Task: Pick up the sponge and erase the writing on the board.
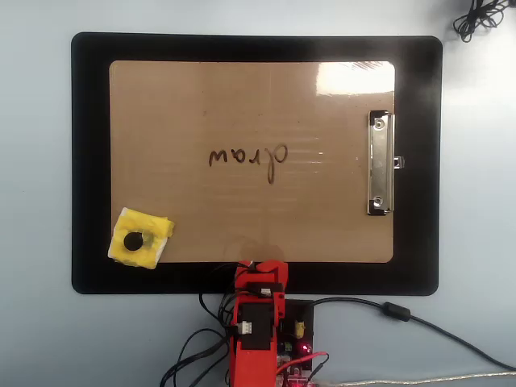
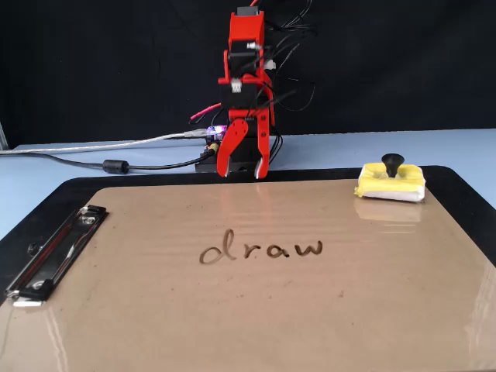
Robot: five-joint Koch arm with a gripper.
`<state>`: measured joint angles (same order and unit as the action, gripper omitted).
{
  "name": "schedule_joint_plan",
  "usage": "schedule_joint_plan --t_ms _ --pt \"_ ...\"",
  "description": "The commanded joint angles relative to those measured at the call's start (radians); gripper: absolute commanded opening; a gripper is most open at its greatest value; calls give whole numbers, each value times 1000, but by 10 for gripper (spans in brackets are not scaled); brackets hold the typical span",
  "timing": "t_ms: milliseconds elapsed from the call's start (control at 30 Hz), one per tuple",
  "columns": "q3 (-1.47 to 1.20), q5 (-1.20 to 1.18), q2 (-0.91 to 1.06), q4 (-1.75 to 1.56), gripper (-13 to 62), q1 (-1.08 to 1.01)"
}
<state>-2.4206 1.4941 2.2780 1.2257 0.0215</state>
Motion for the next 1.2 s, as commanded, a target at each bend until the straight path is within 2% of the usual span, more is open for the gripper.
schedule_joint_plan --t_ms 0,200,300,500,700,933,1167 --pt "87 11 75 3 339 31" --pt "221 12 77 -20 337 167" --pt "245 49 78 -87 337 311" --pt "239 252 77 -439 337 673" --pt "169 282 74 -788 337 894" --pt "-2 275 72 -1192 336 1049" --pt "-37 219 43 -1259 336 1072"
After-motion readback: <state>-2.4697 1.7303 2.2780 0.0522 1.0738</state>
